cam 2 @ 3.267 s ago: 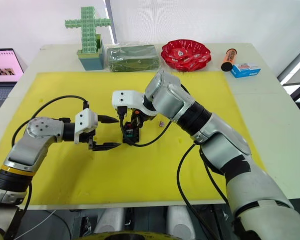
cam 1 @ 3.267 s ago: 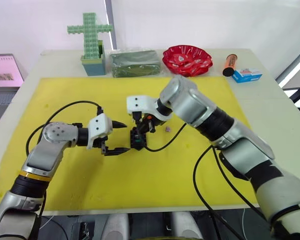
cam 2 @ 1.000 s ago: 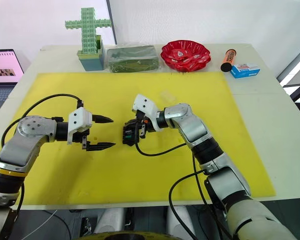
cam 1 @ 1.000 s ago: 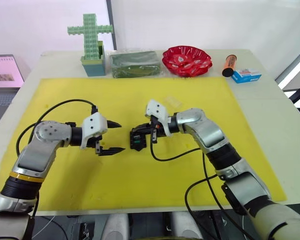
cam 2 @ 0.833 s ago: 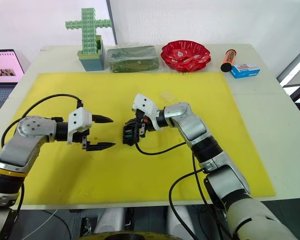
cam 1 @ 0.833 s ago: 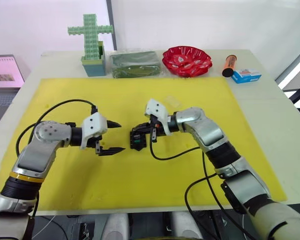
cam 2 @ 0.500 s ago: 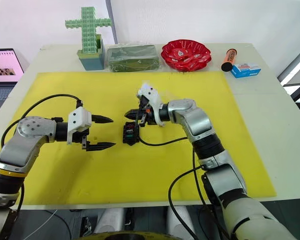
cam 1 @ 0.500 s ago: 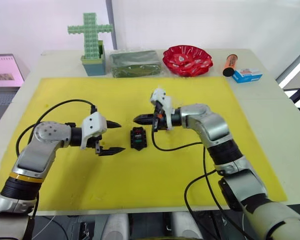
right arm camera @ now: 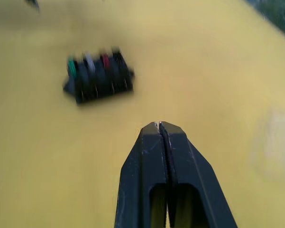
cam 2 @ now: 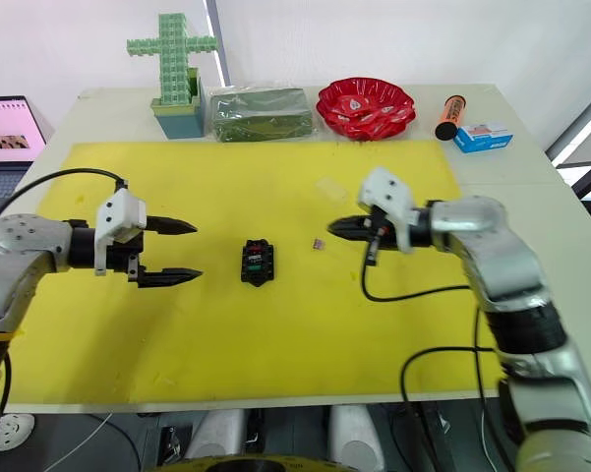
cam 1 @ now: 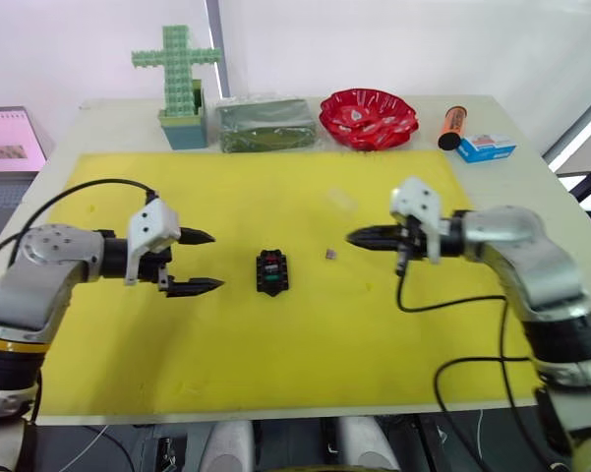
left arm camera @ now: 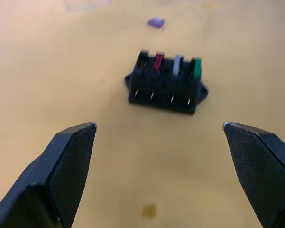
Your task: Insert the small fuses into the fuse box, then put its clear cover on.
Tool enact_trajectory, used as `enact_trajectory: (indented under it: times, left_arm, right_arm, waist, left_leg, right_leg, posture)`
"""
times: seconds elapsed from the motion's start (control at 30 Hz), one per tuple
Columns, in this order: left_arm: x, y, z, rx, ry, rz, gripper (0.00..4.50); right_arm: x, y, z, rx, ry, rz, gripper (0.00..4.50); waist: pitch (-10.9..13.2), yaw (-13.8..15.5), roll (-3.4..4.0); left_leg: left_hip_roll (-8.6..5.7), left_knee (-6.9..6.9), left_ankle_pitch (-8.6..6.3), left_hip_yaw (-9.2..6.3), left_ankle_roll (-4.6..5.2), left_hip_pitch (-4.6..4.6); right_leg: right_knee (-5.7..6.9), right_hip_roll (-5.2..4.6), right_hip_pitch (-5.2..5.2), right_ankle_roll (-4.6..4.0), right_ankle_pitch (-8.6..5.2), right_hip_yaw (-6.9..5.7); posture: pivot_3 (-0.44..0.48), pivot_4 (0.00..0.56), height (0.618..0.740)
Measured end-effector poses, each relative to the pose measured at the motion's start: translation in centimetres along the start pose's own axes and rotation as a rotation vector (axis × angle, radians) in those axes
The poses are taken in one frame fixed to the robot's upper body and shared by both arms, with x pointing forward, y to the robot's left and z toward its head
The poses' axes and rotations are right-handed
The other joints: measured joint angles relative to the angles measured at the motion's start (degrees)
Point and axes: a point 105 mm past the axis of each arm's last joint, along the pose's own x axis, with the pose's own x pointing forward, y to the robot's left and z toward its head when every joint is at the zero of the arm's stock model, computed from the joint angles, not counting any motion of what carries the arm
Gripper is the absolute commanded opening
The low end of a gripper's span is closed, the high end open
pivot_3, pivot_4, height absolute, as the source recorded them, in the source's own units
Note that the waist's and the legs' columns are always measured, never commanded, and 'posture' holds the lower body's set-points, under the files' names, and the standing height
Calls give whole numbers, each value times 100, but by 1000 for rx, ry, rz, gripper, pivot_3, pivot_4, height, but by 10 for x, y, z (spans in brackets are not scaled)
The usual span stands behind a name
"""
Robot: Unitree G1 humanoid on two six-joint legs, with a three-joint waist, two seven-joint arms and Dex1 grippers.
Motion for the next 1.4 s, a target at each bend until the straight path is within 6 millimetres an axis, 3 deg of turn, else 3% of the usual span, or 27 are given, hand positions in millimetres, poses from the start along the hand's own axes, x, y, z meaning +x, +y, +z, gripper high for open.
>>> enact_trajectory:
  times: [0.13,0.33,0.57,0.67,1.03,1.2,1.3,1.4]
  left_arm:
    - [-8,-4,-12,-40,52,-12,4500]
    - [-25,1,-14,-44,68,29,4500]
    - [-27,1,-17,-46,68,31,4500]
    - [-24,2,-15,-42,52,36,4500]
    - [11,-9,6,17,-39,-51,4500]
    - [21,-12,10,27,-62,-61,4500]
    - [25,-14,11,34,-68,-66,4500]
    - [26,-17,10,37,-65,-64,4500]
  right_arm:
    - [-28,4,-16,6,83,-3,2360]
    - [-51,2,-26,43,114,-47,4473]
    - [-58,-4,-31,79,127,-102,4491]
    - [-53,-10,-24,108,104,-120,4491]
    - [14,-17,11,510,78,136,4491]
    - [37,-22,2,649,101,192,4491]
    - [53,-26,-4,678,115,210,3882]
    - [61,-31,-6,663,124,217,2832]
  waist:
    - [1,-5,0]
    - [1,16,0]
    - [1,10,0]
    - [1,8,0]
    - [2,8,-1]
    - [1,19,-2]
    - [1,-1,-2]
    - [1,-5,-1]
  left_leg:
    - [3,3,0,2,0,1]
    - [3,4,0,4,0,0]
    - [3,5,0,5,0,1]
    - [3,6,0,5,0,1]
    - [3,8,0,5,0,-4]
    - [-3,9,0,5,0,-7]
    - [-2,9,0,4,0,-7]
    - [-2,6,0,5,0,-7]
  right_leg:
    - [2,2,0,-1,0,1]
    - [0,-1,0,-1,0,1]
    - [0,0,0,-3,-1,2]
    - [1,0,0,-2,-1,2]
    - [4,2,-4,-2,0,6]
    - [1,-2,-3,0,2,7]
    - [4,1,-6,1,2,7]
    - [4,2,-7,1,2,7]
  posture:
    - [0,150,740]
    - [0,150,740]
    - [0,150,740]
    - [0,150,740]
    - [0,150,740]
    - [0,150,740]
    - [0,150,740]
    - [0,150,740]
